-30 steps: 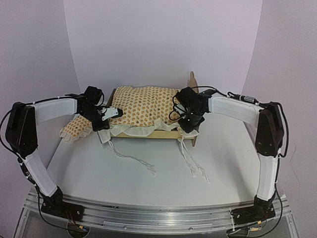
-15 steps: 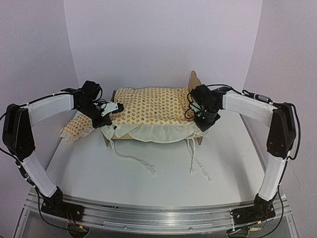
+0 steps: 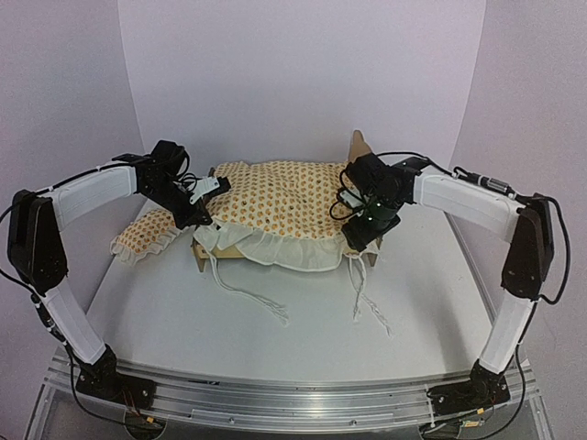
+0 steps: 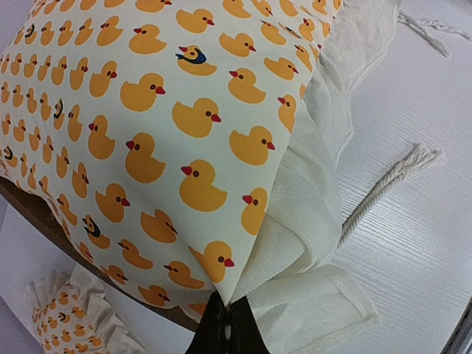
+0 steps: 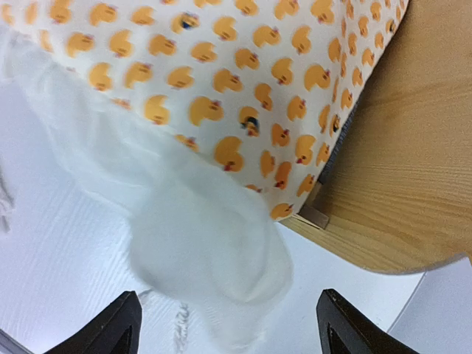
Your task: Set up the pet bed
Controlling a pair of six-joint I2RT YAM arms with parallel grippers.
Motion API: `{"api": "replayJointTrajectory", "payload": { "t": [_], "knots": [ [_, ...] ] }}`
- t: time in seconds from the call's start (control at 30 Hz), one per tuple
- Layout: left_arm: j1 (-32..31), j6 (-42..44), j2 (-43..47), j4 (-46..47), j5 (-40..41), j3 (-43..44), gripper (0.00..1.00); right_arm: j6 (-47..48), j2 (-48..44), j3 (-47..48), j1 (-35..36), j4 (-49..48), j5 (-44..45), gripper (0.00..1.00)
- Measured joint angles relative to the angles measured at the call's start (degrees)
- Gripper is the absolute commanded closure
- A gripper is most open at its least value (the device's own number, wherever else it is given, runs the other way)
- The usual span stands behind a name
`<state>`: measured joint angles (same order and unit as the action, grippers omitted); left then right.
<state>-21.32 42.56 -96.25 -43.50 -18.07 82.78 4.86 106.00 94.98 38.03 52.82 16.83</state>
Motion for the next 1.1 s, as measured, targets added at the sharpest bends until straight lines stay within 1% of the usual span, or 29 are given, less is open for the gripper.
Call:
{"api": "replayJointTrajectory", "payload": {
  "t": [0.03, 0.07, 0.1, 0.13, 0.2, 0.23, 0.33, 0.37, 0.43, 0.53, 0.6, 0.67, 0.87, 0.9, 1.0, 1.03, 1.1],
  "knots": [
    [0.00, -0.61, -0.01, -0.11, -0.23, 0.00, 1.00, -0.62, -1.20, 0.07, 1.23, -0.09, -0.23, 0.17],
    [0.00, -1.27, -0.05, -0.09, -0.44, 0.00, 1.00, -1.47, -2.63, 0.15, 2.36, -0.43, -0.46, 0.13],
    [0.00, -1.94, -0.07, -0.09, -0.54, 0.00, 0.99, -2.25, -4.03, 0.15, 3.43, -0.99, -0.65, 0.12],
    [0.00, -2.48, -0.07, -0.11, -0.77, 0.00, 0.93, -3.11, -5.43, 0.17, 4.34, -1.69, -0.75, 0.12],
    [0.00, -3.49, -0.07, -0.05, -0.85, 0.00, 0.78, -4.46, -8.39, 0.18, 5.98, -3.67, -0.84, 0.12],
    [0.00, -3.39, -0.07, 0.00, -0.78, 0.00, 0.67, -4.96, -9.59, 0.20, 6.59, -4.61, -0.94, 0.12],
    [0.00, -3.99, -0.07, -0.02, -0.57, 0.02, 0.42, -6.53, -11.10, 0.69, 7.76, -7.60, -2.29, 0.14],
    [0.00, -4.16, -0.11, -0.35, -0.55, 0.21, 0.35, -7.30, -10.72, 0.97, 8.01, -8.75, -3.44, 0.15],
    [0.00, -4.07, -0.36, -1.94, -0.95, 1.46, 0.27, -8.80, -8.66, 2.00, 8.81, -10.93, -5.83, 0.18],
    [0.02, -5.04, -0.72, -4.56, -2.25, 5.72, 0.22, -10.66, -1.81, 6.50, 10.55, -14.28, -9.08, 0.20],
    [0.30, -6.42, -0.70, -4.27, -2.01, 8.06, 0.17, -11.30, 3.67, 10.09, 12.66, -16.05, -10.77, 0.21],
    [0.91, -8.56, -0.70, -2.94, -0.76, 8.92, 0.14, -11.95, 8.45, 12.50, 15.17, -18.45, -12.23, 0.22],
    [6.04, -20.02, -3.70, 1.01, 3.12, 8.88, 0.14, -13.44, 18.45, 15.16, 21.58, -21.41, -14.83, 0.26],
    [6.82, -21.43, -4.21, 1.56, 3.23, 8.63, 0.15, -13.80, 19.67, 15.18, 22.21, -21.47, -15.04, 0.28],
    [7.71, -24.33, -4.13, 2.78, 2.97, 6.46, 0.15, -15.03, 23.01, 15.26, 23.26, -20.97, -15.18, 0.46],
    [7.68, -25.01, -3.78, 2.99, 2.79, 5.55, 0.16, -15.54, 23.92, 15.27, 23.39, -20.67, -15.15, 0.50],
    [7.45, -26.07, -2.78, 3.96, 2.59, 3.35, 0.16, -16.73, 25.82, 15.63, 23.45, -19.75, -14.93, 0.54]
  ]
}}
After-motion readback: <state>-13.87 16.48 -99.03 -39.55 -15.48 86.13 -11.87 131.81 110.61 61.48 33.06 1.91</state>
